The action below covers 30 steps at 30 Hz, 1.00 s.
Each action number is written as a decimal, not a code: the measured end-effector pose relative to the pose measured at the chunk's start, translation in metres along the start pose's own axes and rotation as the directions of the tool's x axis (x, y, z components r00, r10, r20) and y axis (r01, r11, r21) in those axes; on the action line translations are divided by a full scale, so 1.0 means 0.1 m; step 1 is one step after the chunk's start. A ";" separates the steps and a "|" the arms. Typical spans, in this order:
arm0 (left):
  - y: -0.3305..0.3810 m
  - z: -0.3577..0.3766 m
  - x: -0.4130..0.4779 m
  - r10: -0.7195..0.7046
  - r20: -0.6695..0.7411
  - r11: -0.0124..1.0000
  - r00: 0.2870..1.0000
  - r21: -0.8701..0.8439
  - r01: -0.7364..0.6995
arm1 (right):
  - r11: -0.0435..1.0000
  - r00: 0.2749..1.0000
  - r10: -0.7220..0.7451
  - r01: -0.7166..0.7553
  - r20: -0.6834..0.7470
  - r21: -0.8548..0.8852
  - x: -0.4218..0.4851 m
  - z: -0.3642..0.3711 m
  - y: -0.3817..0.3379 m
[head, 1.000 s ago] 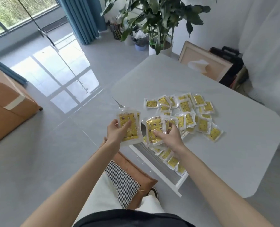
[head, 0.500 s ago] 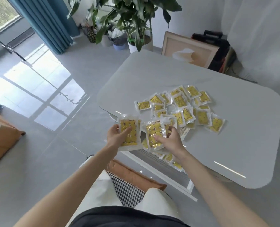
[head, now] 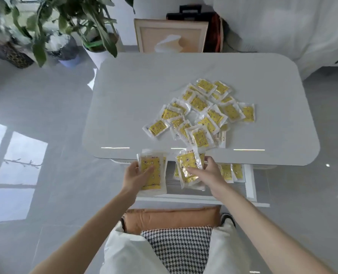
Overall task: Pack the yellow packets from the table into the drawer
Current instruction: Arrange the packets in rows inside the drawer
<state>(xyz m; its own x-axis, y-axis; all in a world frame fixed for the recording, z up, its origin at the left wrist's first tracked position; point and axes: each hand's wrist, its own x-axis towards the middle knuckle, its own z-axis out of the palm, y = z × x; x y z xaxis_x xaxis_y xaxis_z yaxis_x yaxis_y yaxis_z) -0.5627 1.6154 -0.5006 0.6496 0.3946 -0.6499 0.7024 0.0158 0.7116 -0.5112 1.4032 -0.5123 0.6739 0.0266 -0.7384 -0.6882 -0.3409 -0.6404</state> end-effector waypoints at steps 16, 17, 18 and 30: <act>-0.47 1.11 0.11 -0.094 -0.128 0.995 0.987 -0.052 0.088 | 0.998 0.999 0.034 -0.034 0.000 -0.045 0.42 -0.81 0.68; -0.50 1.19 0.12 -0.089 -0.136 0.996 0.987 -0.040 0.084 | 0.998 0.999 0.041 -0.041 -0.002 -0.051 0.45 -0.85 0.74; -0.53 1.26 0.14 -0.085 -0.142 0.996 0.986 -0.030 0.082 | 0.997 0.999 0.048 -0.048 -0.005 -0.061 0.50 -0.88 0.80; -1.61 1.43 1.11 -0.149 -0.030 0.983 0.988 0.103 0.152 | 0.990 0.992 0.127 -0.128 -0.023 -0.060 1.53 -0.30 1.73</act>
<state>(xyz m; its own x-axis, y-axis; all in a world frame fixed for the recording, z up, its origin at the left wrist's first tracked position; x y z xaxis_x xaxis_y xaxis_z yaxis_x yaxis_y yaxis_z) -0.5622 1.5256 -0.7253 0.5284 0.4148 -0.7408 0.8190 -0.0190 0.5735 -0.5192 1.3203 -0.7299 0.5870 -0.0381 -0.8087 -0.7515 -0.3972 -0.5268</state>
